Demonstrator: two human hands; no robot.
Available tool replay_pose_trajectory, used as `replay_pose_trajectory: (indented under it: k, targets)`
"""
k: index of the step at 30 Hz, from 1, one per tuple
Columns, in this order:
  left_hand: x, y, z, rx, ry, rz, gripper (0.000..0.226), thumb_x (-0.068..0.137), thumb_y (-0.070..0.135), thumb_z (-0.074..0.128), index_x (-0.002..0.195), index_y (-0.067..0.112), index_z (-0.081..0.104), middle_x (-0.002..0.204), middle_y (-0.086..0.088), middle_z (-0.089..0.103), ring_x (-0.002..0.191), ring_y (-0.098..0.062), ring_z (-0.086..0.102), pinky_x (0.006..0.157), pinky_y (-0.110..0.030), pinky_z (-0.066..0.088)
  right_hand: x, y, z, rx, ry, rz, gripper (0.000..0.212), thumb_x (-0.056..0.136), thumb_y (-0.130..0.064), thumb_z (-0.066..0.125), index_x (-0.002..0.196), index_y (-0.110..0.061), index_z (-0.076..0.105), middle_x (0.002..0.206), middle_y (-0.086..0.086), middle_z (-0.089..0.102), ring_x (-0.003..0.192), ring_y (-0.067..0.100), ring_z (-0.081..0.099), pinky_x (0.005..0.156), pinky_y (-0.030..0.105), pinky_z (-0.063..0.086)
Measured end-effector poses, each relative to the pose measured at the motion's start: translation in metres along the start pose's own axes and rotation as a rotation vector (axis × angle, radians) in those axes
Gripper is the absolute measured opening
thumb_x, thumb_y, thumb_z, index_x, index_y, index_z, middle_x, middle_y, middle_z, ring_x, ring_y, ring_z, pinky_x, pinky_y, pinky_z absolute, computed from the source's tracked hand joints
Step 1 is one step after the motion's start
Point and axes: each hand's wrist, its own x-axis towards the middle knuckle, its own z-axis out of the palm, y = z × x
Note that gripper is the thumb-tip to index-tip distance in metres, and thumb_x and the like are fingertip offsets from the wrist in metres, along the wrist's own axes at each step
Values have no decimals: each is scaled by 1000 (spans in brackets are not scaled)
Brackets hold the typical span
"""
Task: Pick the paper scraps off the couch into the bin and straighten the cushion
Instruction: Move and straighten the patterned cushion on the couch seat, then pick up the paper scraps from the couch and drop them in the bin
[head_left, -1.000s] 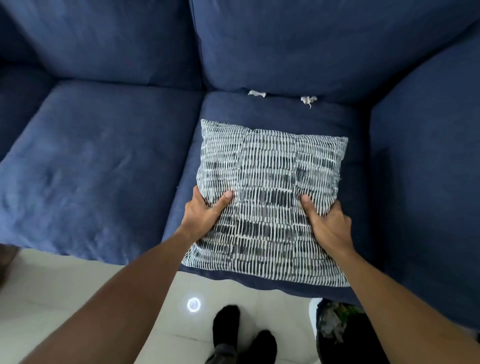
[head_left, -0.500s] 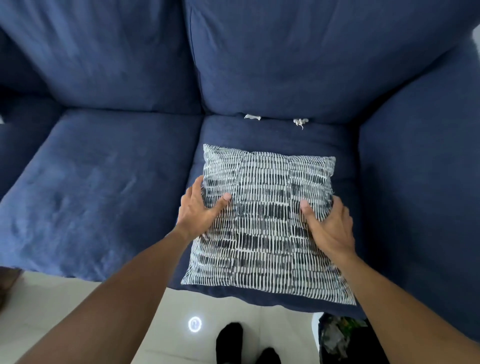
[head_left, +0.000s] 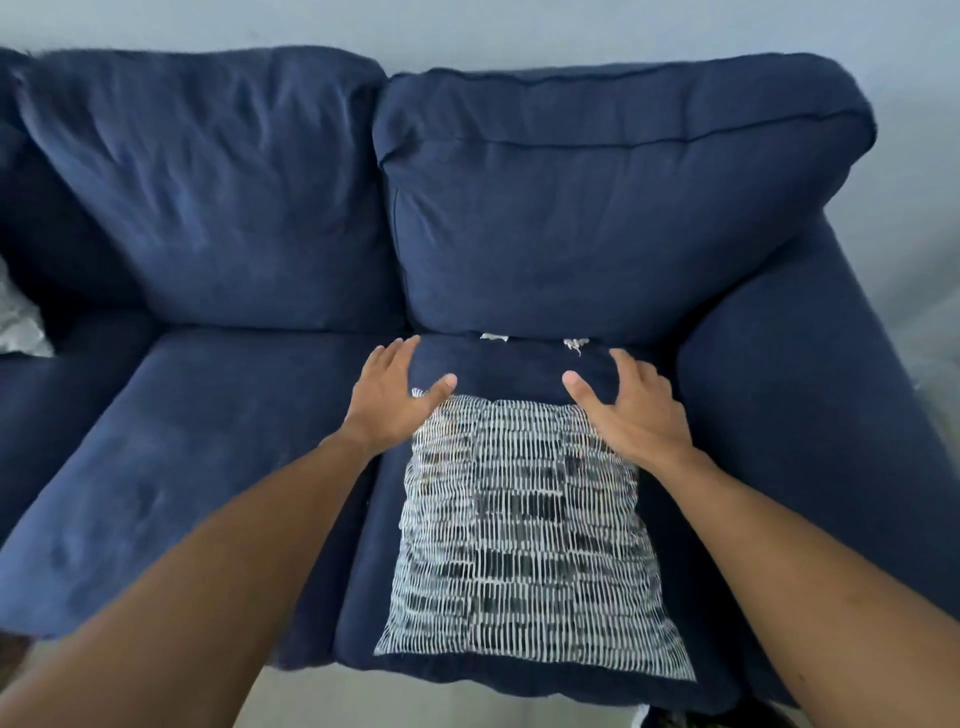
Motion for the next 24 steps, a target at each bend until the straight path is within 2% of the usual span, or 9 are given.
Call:
replay_pose_trajectory:
  k: [9,20,24]
  targets:
    - [27,37,-45,48,36,110,86,88,68,54,156,23,27,163,3,29,154,-25,11,123,-47,20,23,-46,-59,-116,84,-130,98,80,-89,26,153,-24,24,153,6,39,141,30,32,110,51,34]
    - [44,58,-55,33,24,172,88,86,72,52,156,25,26,163,6,29,154,-23,9,122,-47,20,32,-51,-74,-108,90,-102,99,79,-90,24,153,-26,21,155,6,34,144,29,27,112,52,31]
    - [48,55,-49,15,8,176,88,85,72,53,155,24,29,162,5,33,154,-24,13,122,-48,21,36,-50,-69,-105,84,-91,98,78,-91,25,153,-28,22,155,4,34,143,28,28,111,52,31]
